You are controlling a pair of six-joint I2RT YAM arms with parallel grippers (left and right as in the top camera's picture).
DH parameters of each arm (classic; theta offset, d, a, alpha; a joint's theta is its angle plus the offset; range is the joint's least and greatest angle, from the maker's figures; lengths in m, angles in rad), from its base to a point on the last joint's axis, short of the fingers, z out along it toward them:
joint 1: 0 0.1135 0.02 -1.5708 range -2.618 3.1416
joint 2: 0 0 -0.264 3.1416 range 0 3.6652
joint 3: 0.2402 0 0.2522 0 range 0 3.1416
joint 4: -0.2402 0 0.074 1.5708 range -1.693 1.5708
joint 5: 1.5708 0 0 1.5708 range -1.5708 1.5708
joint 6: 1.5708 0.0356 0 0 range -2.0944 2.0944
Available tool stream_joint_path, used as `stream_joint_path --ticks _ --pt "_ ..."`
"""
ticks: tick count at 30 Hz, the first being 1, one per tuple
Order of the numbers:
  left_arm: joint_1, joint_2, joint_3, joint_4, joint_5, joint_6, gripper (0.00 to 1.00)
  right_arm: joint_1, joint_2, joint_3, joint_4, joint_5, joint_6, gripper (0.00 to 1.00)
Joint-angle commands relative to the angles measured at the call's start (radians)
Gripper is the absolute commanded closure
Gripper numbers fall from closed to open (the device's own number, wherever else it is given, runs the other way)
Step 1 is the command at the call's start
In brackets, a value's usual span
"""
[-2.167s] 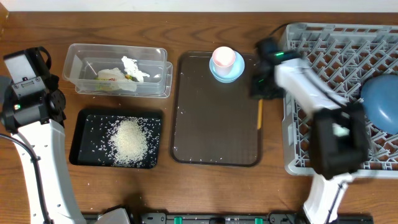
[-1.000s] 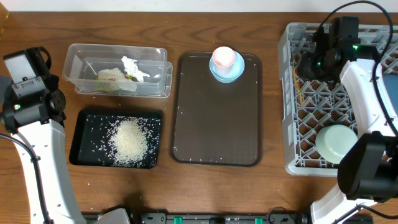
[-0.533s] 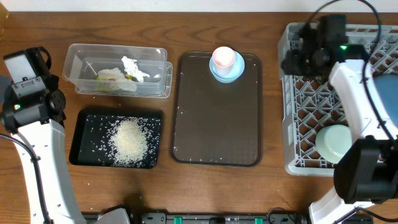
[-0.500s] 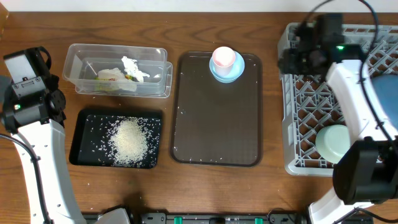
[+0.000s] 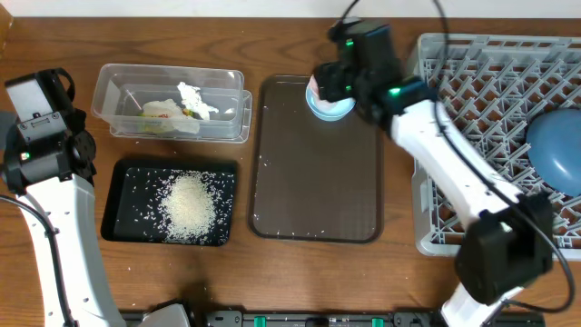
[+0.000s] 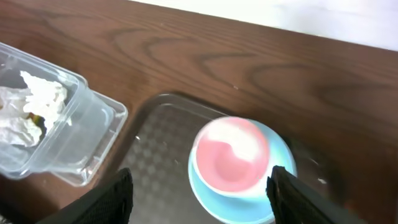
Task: Sort waste into correct bins and load items into the dishwasher rack
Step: 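Grasp the pink cup from the light-blue bowl with the right gripper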
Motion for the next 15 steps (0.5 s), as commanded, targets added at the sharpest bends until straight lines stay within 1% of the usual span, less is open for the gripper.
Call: stream_joint_path --ticks 1,4,9,15 --pt "0.005 0.002 0.003 -0.003 -0.002 -0.005 0.05 0.031 0.078 0.0 0.027 0.072 -0.024 0.32" --pt "0.005 0.002 0.003 -0.003 -0.002 -0.004 0.05 0.06 0.137 0.0 0.048 0.082 -0.061 0.32" --pt "0.005 0.002 0.003 -0.003 -0.002 -0.005 0.05 0.098 0.205 0.0 0.049 0.203 -0.084 0.32" --pt "0.005 0.002 0.003 -0.003 -0.002 -0.004 0.05 0.106 0.227 0.0 0.051 0.276 -0.084 0.37"
